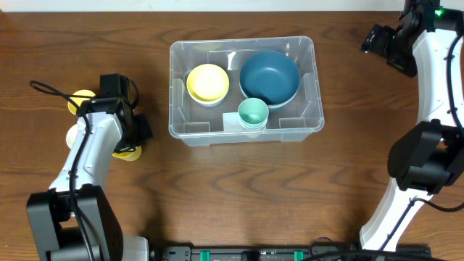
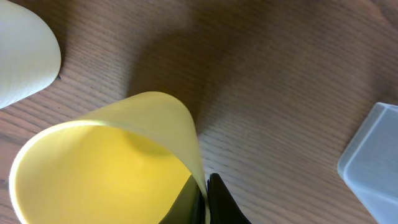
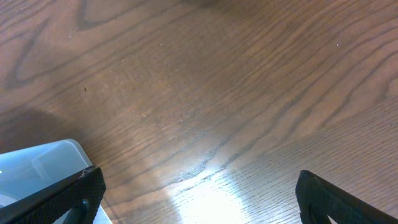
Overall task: Pack container
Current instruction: 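Move the left gripper to a yellow cup and grip its rim, then carry the yellow cup into the bin's front left corner and release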
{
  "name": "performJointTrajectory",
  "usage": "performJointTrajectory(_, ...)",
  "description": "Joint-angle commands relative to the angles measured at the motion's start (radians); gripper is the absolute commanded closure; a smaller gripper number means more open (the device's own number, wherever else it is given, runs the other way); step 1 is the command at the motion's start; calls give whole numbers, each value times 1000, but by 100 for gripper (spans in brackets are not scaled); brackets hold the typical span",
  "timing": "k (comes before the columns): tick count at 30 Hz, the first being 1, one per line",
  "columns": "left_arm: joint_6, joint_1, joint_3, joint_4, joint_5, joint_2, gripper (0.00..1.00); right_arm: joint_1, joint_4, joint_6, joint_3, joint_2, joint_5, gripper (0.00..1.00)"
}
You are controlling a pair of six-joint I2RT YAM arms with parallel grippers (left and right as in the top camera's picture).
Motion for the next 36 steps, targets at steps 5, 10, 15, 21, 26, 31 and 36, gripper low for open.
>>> performJointTrajectory(5,1,4,44,-38,-1,-129,94,7,0,12,5,-3,-3,1)
performJointTrajectory(10,0,3,44,-72,-1,-265,94,7,0,12,5,-3,-3,1)
performJointTrajectory(15,12,3,44,-99,104,-422,94,7,0,12,5,-3,-3,1)
performJointTrajectory(21,16,-8,44,-66,277,-614,94,7,0,12,5,-3,-3,1)
performJointTrajectory(26,16,-70,85,-62,280,-694,94,7,0,12,5,-3,-3,1)
performJointTrajectory(31,16,-124,191,-141,228,-650,94,7,0,12,5,-3,-3,1)
performJointTrajectory(36,17,-163,339,-231,212,-531,94,7,0,12,5,-3,-3,1)
